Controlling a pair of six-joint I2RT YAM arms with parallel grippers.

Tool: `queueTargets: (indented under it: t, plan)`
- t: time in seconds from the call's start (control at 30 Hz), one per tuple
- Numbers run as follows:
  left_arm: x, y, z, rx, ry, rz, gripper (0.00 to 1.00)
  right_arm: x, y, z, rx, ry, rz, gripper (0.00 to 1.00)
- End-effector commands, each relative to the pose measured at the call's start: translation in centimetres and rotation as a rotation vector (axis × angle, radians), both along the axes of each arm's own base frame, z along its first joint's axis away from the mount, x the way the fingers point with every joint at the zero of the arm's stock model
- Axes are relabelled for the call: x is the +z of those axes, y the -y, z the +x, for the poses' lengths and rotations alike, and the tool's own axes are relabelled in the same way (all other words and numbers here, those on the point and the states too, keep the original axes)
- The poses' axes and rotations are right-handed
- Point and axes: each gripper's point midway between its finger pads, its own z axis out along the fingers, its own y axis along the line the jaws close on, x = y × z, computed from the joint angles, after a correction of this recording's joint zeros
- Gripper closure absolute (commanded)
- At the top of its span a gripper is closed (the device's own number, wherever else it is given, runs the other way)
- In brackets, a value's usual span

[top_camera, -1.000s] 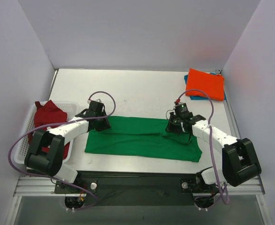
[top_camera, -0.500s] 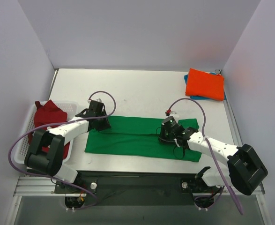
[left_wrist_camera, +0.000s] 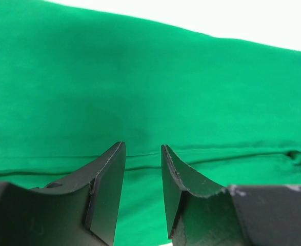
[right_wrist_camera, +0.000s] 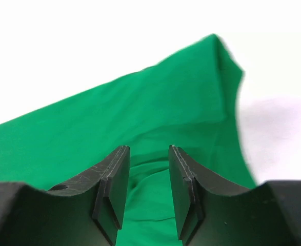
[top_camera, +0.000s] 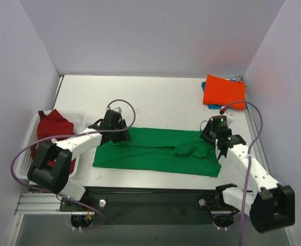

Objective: Fold and stack the t-shirts
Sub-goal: Fold the other side of the tshirt into a rectangle

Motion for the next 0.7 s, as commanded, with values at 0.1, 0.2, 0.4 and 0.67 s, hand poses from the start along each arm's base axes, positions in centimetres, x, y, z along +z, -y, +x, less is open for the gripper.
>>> queueTargets:
  t: [0.1,0.2,0.4,0.67]
  plan:
    - [3.6,5.4,1.4,-0.126,0.109,-0.084,0.55,-3.4,1.0,-0.9,0.054,-0.218,-0.030,0.66]
    - [4.2,7.7,0.7,-0.180,0.123,-0.092,0.55,-4.9,1.0,-1.7,0.046,-0.250,-0.025,0.68]
    - [5.2,12.9,-1.2,-0.305,0.138,-0.140,0.54,-5.7,-0.6,-3.1,0.086,-0.251,0.068,0.71]
    - [6.0,19.1,-1.3,-0.427,0.172,-0.150,0.50,-6.2,-3.5,-7.7,0.155,-0.234,0.202,0.74]
